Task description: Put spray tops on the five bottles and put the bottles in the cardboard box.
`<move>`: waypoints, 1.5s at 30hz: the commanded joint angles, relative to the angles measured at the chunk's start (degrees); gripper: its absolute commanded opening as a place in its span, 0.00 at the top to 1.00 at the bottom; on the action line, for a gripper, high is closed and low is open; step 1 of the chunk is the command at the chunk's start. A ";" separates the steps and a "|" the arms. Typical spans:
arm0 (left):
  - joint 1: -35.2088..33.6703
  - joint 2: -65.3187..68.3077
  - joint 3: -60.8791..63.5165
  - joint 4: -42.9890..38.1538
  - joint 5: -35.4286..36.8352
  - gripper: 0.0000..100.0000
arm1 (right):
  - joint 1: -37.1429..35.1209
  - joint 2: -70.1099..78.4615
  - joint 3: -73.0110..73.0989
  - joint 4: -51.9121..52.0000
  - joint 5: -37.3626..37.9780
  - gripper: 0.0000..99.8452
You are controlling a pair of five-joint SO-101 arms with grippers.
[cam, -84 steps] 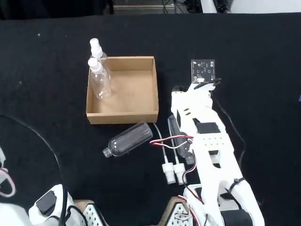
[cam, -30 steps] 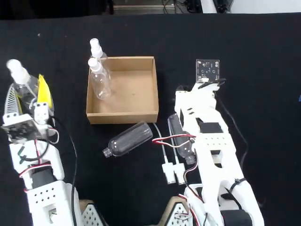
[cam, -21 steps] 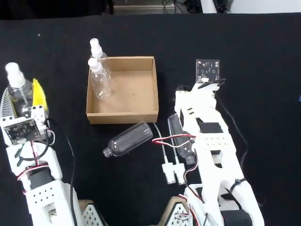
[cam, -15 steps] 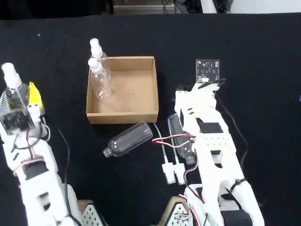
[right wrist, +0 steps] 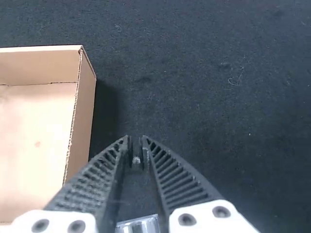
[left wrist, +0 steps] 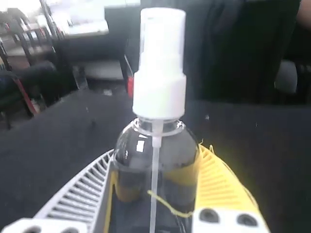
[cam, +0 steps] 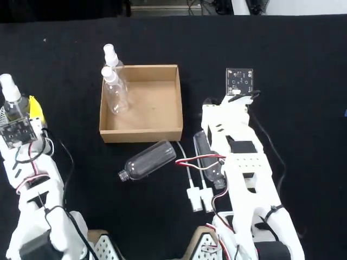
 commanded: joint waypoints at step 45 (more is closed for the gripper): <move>-14.11 56.35 -8.48 -51.87 6.24 0.87 | 1.05 -2.68 -0.40 -1.93 0.70 0.99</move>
